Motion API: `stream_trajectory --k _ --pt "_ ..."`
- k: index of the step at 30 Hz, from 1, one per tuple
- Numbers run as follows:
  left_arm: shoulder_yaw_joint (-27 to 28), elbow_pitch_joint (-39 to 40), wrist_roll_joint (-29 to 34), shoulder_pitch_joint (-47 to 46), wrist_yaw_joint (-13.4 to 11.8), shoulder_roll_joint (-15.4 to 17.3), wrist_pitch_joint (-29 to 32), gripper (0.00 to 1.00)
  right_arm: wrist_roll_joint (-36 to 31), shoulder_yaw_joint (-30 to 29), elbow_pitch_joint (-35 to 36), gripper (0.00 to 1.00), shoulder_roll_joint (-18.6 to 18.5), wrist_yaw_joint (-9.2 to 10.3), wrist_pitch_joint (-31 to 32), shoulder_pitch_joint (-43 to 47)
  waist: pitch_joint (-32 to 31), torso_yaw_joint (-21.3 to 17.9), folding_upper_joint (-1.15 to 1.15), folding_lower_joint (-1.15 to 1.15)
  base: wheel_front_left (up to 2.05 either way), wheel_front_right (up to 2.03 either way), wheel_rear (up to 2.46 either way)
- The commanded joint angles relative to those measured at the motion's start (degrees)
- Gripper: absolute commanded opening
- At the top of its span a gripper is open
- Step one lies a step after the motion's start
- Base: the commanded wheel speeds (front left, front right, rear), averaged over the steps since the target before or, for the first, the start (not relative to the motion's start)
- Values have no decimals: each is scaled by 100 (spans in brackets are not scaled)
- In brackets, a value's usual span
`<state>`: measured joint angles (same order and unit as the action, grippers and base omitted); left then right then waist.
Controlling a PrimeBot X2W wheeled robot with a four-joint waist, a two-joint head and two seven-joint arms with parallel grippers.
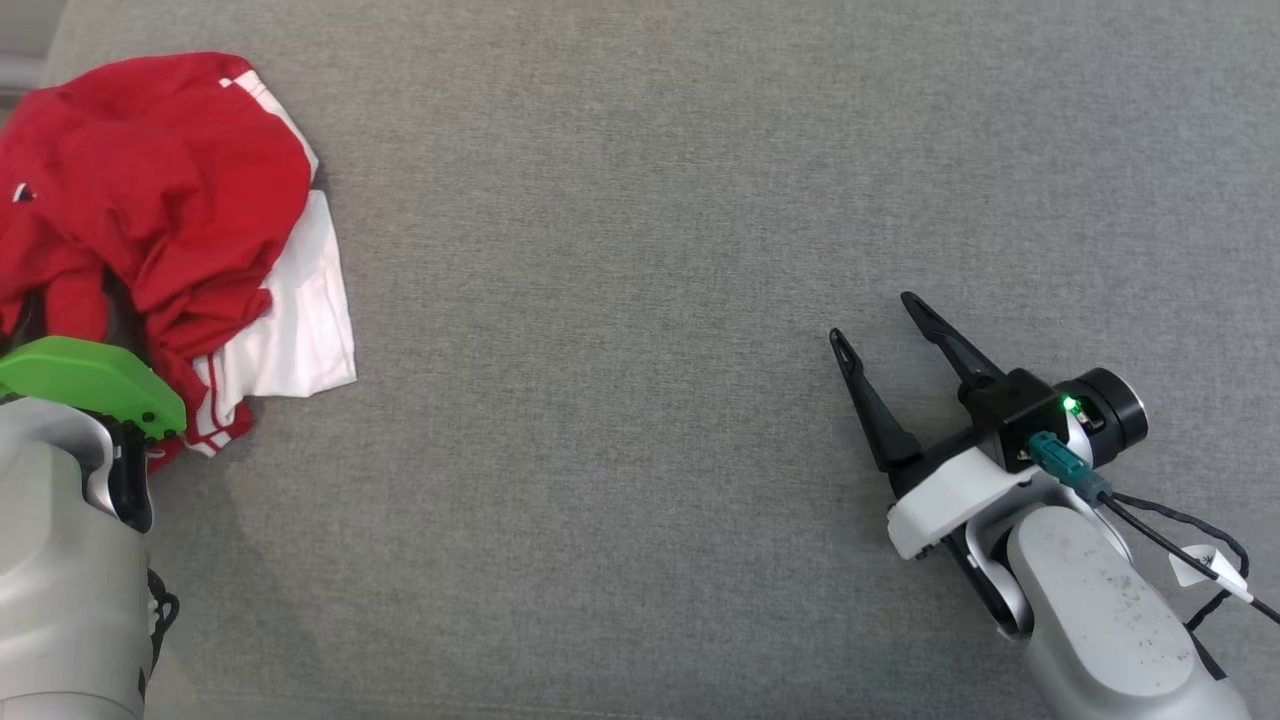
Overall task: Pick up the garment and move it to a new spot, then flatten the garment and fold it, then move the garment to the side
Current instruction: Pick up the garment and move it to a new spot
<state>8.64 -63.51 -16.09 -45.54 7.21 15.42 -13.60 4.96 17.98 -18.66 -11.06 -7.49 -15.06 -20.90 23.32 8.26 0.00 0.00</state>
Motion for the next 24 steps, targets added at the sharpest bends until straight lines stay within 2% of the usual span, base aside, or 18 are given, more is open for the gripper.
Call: stream_trajectory --k 1,2,7,11,15,24 --pt "-22 -74 22 -135 -20 38 -16 13 36 -38 -6 100 13 0 -17 -78 178 -211 0 0 0 0 0" --pt "-39 -129 33 -179 -28 55 -47 0 37 -65 -4 100 34 0 -17 -73 173 -224 0 0 0 0 0" --pt "-63 -130 75 -235 -98 115 -144 0 47 -163 -47 100 98 0 -17 6 25 -252 0 0 0 0 0" --pt "-61 206 149 -176 -126 168 -165 0 56 -245 -86 100 184 0 -17 87 -159 -242 0 0 0 0 0" --pt "-62 723 248 66 -172 38 -163 0 56 -287 -132 100 265 0 -17 165 -335 -247 0 0 0 0 0" --pt "-465 1711 590 313 -47 -370 -165 0 118 -369 -206 100 459 0 -16 330 -768 -531 0 0 0 0 0"
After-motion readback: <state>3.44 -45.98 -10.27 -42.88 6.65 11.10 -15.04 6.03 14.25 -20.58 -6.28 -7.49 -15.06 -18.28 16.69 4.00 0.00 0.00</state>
